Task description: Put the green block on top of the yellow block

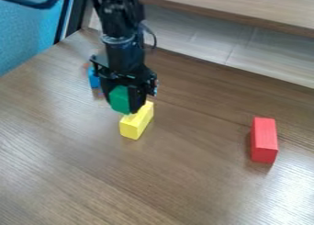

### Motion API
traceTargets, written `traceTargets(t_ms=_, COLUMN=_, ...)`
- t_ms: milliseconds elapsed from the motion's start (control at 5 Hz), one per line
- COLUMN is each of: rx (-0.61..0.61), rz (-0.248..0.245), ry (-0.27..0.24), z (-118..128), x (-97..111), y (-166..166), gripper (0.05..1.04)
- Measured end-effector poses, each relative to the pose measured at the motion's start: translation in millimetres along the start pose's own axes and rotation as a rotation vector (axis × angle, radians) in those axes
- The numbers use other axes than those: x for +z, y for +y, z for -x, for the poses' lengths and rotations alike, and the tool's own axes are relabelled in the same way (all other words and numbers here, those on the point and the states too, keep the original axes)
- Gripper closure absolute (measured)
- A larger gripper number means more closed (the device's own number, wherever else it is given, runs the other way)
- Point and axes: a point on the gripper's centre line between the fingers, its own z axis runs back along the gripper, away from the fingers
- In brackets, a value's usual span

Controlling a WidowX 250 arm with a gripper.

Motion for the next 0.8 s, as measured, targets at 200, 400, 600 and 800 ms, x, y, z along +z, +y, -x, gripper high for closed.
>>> traceTargets(t_ms=200, rx=-0.001, rz=0.008, ry=0.033, z=2, x=-11, y=-1, gripper=0.485)
traceTargets(t_ms=400, rx=-0.001, rz=0.011, ry=0.044, z=1, x=-15, y=-1, gripper=0.485)
traceTargets(t_ms=600, rx=0.004, rz=0.015, ry=0.057, z=1, x=-19, y=-2, gripper=0.484)
traceTargets(t_ms=800, rx=0.014, rz=0.02, ry=0.068, z=2, x=-21, y=-3, gripper=0.413)
